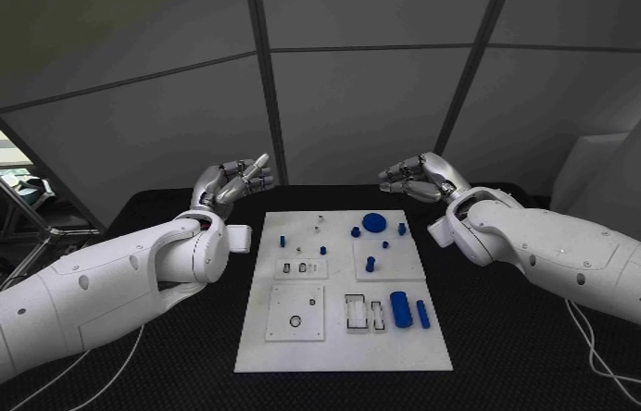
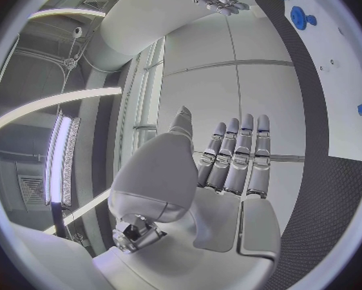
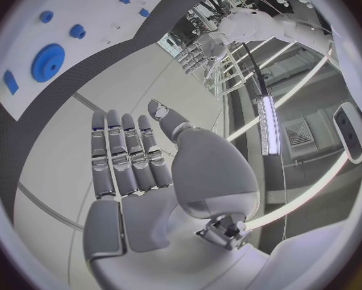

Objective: Assemble the parts on the task board

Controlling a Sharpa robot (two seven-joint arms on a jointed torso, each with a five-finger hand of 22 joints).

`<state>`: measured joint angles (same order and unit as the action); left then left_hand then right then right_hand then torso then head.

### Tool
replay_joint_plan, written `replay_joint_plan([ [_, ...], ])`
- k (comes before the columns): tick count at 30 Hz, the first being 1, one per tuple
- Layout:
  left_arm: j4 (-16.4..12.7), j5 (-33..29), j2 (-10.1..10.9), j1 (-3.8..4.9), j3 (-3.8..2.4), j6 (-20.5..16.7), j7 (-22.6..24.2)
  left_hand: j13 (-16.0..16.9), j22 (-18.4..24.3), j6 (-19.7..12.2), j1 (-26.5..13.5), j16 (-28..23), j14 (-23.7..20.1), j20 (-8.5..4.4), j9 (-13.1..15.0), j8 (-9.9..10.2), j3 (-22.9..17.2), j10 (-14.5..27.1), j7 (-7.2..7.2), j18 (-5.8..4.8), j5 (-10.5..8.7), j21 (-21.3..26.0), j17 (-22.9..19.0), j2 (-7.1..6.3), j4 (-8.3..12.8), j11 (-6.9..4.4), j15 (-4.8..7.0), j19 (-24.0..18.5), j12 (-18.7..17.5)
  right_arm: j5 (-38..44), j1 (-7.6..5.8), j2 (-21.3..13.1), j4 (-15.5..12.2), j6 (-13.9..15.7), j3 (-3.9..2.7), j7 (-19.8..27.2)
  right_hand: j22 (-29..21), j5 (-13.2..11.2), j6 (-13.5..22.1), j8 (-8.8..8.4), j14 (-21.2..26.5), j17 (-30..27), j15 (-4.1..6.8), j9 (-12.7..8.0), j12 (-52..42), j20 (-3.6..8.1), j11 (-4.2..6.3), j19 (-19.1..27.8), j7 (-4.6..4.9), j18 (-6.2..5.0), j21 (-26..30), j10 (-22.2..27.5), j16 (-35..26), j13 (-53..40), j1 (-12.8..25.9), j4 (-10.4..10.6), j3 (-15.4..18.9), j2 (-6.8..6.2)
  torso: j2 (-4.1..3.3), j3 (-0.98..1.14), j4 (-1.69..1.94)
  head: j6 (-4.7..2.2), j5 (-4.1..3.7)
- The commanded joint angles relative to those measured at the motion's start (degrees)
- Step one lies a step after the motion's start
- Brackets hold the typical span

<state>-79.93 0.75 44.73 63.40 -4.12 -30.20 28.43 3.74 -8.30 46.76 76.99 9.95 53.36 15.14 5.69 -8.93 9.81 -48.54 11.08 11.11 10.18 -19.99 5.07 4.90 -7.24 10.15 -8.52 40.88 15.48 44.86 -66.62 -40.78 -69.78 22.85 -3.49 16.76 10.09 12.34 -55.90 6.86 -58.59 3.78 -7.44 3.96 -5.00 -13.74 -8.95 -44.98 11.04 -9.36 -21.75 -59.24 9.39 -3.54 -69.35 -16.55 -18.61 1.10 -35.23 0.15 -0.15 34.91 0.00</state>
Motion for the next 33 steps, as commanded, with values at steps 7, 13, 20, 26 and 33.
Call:
replay_joint_plan([
  [7,-5.7,6.6,3.8,0.07,-0.17,1.5,-1.3,0.2,-1.0,4.7,2.6,1.9,9.0,-1.93,0.6,-0.4,1.4,-6.5,-0.15,-0.54,1.53,-3.9,2.4,-0.48,3.4,-1.17,1.75,7.7,-0.1,23.0,-2.36,-0.5,-1.6,-3.0,-0.05,-8.1,6.7,0.0,-6.9,-0.93,-13.2,1.1,4.48,0.1,1.2,5.17,2.68,-11.8,-2.05,-0.98,-14.1,-9.0,2.0,-0.2,-2.6,0.1,-2.8,-4.58,-3.95,0.05,0.77,-0.86,-0.72],
  [13,-9.2,9.1,5.3,-0.03,-0.23,1.9,-3.3,0.3,-1.5,6.4,3.4,3.1,13.6,-3.59,0.9,-0.1,2.4,-9.4,-0.5,-0.49,1.8,-6.0,4.1,-0.5,4.7,-2.25,3.37,12.2,-0.4,34.7,-2.78,-0.6,-3.1,-7.5,-0.06,-14.7,10.8,-0.7,-7.7,-1.74,-22.2,4.0,6.79,0.1,1.6,7.08,3.77,-15.5,-2.68,-1.22,-21.4,-9.7,6.8,-0.1,-2.3,0.1,-2.5,-6.44,-5.66,0.02,1.35,-1.42,-0.99],
  [20,-12.2,9.8,6.0,-0.13,-0.26,3.8,-3.3,0.1,-0.4,6.8,3.4,1.0,11.8,-3.31,0.8,0.7,3.0,-9.9,-0.37,-0.72,1.84,-4.6,4.3,0.17,5.4,-2.03,2.83,11.3,-1.7,42.0,-2.9,-0.3,-4.2,-10.5,-0.07,-19.2,14.0,-1.4,-7.7,-3.01,-26.9,8.1,7.68,0.0,1.4,8.03,4.15,-17.9,-2.88,-1.14,-27.1,-8.2,12.6,-0.1,-0.9,0.2,-2.7,-7.74,-7.29,0.0,1.83,-1.92,-1.23],
  [26,-13.1,9.9,6.0,-0.14,-0.27,5.2,-2.7,0.1,0.0,6.6,3.6,0.3,11.3,-3.09,0.7,1.2,3.2,-9.6,-0.21,-0.73,2.14,-4.0,4.5,0.6,5.8,-1.79,2.58,11.0,-2.4,43.9,-3.06,0.7,-4.3,-10.2,-0.08,-20.1,23.3,-1.6,-6.8,-3.24,-27.4,12.1,7.7,-0.1,1.5,7.92,3.81,-21.1,-2.51,0.07,-34.9,-5.2,17.9,-0.2,-0.7,0.4,-2.1,-8.07,-8.16,0.07,2.07,-2.05,-1.16],
  [33,-13.4,9.9,5.9,-0.14,-0.28,5.6,-2.7,0.1,0.1,6.6,3.5,0.2,11.3,-3.06,0.7,1.3,3.3,-9.6,-0.19,-0.72,2.15,-3.9,4.5,0.64,5.7,-1.76,2.55,11.0,-2.5,45.4,-3.29,1.4,-4.4,-8.9,-0.08,-20.6,40.5,-1.5,-6.2,-3.24,-26.9,18.5,7.34,-0.1,1.5,7.63,3.64,-26.8,-2.54,2.43,-47.4,-5.2,27.6,-0.2,-0.6,0.4,-1.5,-7.47,-8.63,0.09,2.22,-1.87,-1.35],
])
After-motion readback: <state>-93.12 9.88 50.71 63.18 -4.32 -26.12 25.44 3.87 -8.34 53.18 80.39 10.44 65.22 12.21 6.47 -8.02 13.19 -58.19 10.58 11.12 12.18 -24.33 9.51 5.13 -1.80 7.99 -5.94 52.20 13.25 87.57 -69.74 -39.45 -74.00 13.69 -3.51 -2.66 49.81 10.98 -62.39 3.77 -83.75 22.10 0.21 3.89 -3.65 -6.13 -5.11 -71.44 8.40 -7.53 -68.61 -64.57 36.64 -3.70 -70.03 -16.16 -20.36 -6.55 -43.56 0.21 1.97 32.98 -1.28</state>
